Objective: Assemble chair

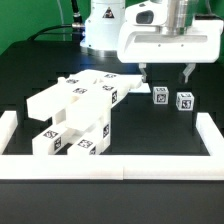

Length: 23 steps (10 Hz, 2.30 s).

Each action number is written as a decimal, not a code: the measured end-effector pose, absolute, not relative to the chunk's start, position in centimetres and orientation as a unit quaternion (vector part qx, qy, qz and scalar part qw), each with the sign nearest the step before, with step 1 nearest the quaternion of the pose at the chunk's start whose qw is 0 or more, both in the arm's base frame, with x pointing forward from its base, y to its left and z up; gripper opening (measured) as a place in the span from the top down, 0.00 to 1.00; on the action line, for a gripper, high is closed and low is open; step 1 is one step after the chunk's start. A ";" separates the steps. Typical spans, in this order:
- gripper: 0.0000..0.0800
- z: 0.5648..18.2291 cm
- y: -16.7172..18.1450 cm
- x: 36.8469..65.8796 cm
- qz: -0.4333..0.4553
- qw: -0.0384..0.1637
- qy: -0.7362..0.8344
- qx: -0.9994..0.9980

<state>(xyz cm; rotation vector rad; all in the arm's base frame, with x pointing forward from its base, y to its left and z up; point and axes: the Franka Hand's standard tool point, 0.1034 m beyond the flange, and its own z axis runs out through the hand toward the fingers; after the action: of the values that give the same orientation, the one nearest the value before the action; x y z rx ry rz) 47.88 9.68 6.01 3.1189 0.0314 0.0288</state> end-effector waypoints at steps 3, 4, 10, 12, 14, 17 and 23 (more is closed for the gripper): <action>0.19 5.9 10.3 48.2 0.011 0.012 -0.003 1.000; 0.19 5.8 10.3 48.2 0.011 0.012 -0.003 1.000; 0.19 3.5 13.5 49.2 0.018 0.017 0.000 1.000; 0.19 2.4 13.7 48.4 0.022 0.020 0.004 1.000; 0.19 1.7 14.8 47.2 0.018 0.022 0.003 1.000; 0.19 1.0 15.0 46.7 0.015 0.026 0.009 0.999; 0.65 0.9 14.2 47.1 0.016 0.028 0.004 0.999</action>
Offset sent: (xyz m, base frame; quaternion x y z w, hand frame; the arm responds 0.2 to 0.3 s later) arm 0.0000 0.0000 0.0000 0.0000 0.0000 0.0000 1.0000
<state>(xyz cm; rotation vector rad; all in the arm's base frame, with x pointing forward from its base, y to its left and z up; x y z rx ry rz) 47.07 14.19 0.87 3.0856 0.0116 0.0495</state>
